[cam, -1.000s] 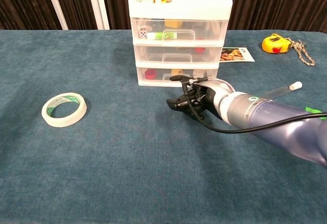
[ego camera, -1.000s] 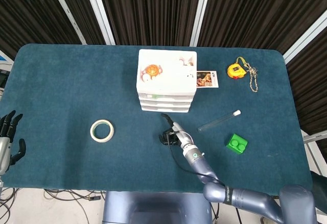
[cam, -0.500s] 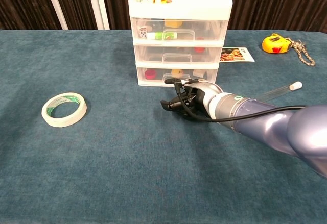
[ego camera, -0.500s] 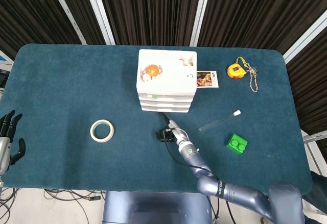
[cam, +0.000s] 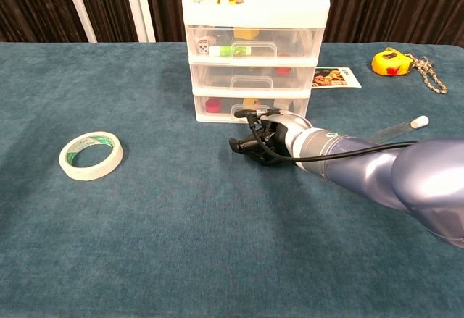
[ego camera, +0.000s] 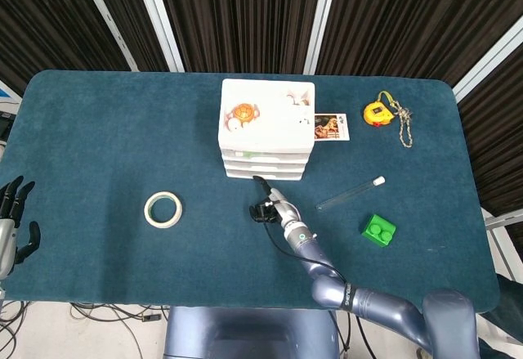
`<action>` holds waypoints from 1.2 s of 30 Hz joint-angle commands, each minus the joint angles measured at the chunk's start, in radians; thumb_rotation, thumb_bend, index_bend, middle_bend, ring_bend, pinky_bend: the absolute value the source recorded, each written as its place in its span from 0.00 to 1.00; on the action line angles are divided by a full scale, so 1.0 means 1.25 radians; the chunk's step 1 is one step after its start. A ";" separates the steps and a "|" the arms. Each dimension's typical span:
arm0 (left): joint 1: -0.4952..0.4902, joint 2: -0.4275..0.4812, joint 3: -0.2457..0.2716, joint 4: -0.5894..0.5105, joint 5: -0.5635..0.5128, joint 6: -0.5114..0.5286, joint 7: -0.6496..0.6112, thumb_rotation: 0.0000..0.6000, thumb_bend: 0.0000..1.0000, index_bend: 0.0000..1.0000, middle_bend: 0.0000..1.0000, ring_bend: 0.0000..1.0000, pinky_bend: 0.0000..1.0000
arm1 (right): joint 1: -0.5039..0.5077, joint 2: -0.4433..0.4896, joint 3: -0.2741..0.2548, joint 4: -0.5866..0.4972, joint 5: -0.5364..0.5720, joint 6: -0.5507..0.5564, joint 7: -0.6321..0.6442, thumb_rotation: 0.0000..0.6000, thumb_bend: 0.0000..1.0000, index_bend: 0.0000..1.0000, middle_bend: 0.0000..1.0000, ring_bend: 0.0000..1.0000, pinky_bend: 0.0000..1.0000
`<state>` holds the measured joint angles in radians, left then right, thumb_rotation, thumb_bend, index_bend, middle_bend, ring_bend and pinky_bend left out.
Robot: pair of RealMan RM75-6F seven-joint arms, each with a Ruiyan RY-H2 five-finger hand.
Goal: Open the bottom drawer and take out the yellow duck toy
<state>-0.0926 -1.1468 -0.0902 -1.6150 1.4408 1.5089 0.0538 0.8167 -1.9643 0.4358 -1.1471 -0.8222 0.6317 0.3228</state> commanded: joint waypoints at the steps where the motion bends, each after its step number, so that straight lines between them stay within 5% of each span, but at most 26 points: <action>1: 0.000 0.000 0.000 0.001 0.000 0.000 -0.001 1.00 0.61 0.06 0.00 0.00 0.00 | 0.002 -0.006 0.002 0.006 0.006 0.003 -0.002 1.00 0.58 0.00 0.88 0.86 0.92; 36: 0.002 0.000 -0.004 -0.002 -0.014 0.000 0.014 1.00 0.61 0.06 0.00 0.00 0.00 | 0.037 -0.021 0.021 0.030 0.034 -0.020 -0.031 1.00 0.59 0.00 0.89 0.86 0.92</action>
<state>-0.0905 -1.1465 -0.0948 -1.6168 1.4240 1.5095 0.0712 0.8626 -1.9898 0.4632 -1.1086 -0.7770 0.6047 0.2850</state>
